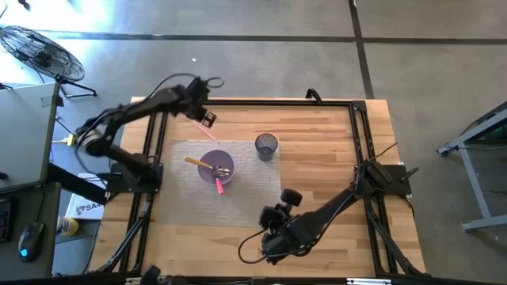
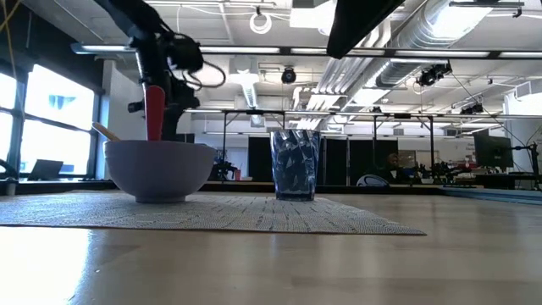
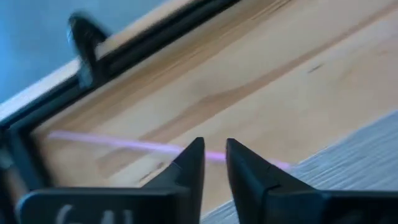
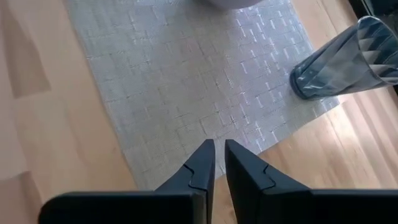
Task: Pick & Place Utensil
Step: Put the pink straw into the blue glass
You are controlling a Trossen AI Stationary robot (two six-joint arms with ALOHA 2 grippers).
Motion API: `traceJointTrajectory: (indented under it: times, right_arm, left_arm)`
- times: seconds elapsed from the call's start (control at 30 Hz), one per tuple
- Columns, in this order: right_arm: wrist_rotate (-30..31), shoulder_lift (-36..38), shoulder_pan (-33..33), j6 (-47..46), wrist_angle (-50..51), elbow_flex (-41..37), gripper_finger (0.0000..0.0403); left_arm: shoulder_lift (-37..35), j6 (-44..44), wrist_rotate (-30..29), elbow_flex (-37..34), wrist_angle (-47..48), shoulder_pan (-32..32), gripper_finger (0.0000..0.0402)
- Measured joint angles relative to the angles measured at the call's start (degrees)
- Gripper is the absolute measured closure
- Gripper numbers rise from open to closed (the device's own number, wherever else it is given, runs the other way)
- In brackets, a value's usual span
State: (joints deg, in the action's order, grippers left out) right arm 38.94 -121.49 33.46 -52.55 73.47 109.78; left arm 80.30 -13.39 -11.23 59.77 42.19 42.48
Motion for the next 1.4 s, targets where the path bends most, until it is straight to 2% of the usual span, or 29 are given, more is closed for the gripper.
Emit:
traceJointTrajectory:
  times: [0.1,0.2,0.4,0.5,0.63,0.7,0.93,1.03,1.1,1.2,1.4]
  right_arm:
    - [-0.13,0.0,0.72,-0.34,-0.02,0.0,0.0373]
    - [-0.08,0.0,1.49,-1.31,-0.02,0.0,0.0373]
    - [0.49,0.0,2.39,-1.41,-0.02,0.0,0.0375]
    - [-0.86,0.0,2.33,-0.67,-0.01,0.0,0.0378]
    - [-2.32,0.0,1.9,0.04,0.09,0.0,0.038]
    - [-2.0,0.0,1.7,0.31,0.15,0.0,0.0379]
    - [-1.96,0.0,0.58,1.0,0.12,0.0,0.0379]
    - [-2.35,0.0,0.9,-0.15,0.07,0.0,0.038]
    - [-2.49,0.0,1.55,-1.23,0.04,0.0,0.038]
    - [-2.0,0.0,2.6,-1.33,-0.02,0.0,0.038]
    - [-0.29,0.0,3.8,-1.42,-0.29,0.0,0.038]
  left_arm:
    - [6.48,3.11,0.21,6.62,8.33,3.04,0.0301]
    - [11.35,7.99,0.2,9.81,13.56,4.54,0.026]
    - [17.97,19.39,2.16,10.07,13.46,6.15,0.0211]
    - [20.9,26.2,0.21,10.07,12.45,7.16,0.0208]
    - [22.52,35.24,-8.54,10.05,12.51,6.33,0.0207]
    - [22.8,39.0,-10.03,10.05,12.11,5.38,0.0207]
    - [22.85,53.82,-4.28,6.76,6.43,2.38,0.0207]
    - [22.85,61.52,-5.27,3.71,3.02,1.0,0.0207]
    - [22.85,65.56,-7.94,1.88,-0.68,0.15,0.0207]
    - [22.68,67.23,-10.39,0.64,-3.26,-0.45,0.0207]
    - [22.63,69.01,-4.55,0.69,-1.99,-0.05,0.022]
